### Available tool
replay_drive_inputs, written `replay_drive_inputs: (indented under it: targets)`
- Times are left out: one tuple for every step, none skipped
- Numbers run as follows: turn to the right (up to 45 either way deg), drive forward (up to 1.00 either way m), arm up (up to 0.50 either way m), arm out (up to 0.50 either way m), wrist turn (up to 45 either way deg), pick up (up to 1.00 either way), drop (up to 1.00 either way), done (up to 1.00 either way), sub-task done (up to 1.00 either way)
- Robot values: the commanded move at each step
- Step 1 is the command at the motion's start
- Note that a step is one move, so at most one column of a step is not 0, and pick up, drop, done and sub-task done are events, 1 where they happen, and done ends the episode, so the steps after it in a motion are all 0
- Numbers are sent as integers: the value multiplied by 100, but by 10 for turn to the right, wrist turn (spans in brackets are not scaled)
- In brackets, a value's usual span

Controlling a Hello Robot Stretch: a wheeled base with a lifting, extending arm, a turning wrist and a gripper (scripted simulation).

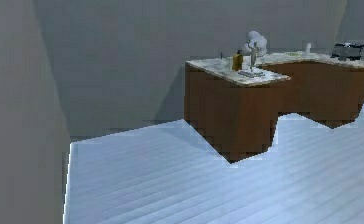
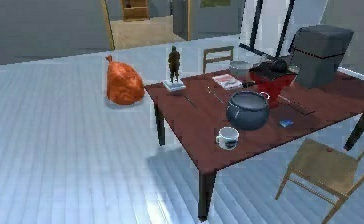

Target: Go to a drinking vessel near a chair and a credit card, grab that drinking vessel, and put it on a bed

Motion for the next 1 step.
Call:
replay_drive_inputs:
  targets:
    - [390,0,0,0,0,0,0,0,0]
